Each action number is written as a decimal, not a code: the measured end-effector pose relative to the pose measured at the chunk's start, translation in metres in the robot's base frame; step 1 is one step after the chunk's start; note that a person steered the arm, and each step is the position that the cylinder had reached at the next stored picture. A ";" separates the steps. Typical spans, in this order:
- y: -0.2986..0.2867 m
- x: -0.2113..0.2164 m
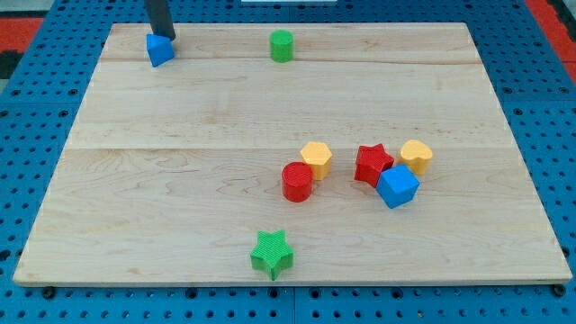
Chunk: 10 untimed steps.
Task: Keep arm horizontal right to blue cube
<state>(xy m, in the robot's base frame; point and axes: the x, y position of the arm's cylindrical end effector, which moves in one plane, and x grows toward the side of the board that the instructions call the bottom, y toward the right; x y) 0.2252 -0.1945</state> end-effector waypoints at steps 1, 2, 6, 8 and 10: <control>0.010 -0.014; 0.015 -0.025; 0.094 0.021; 0.123 0.113; 0.279 0.155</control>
<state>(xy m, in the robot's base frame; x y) 0.3805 0.0849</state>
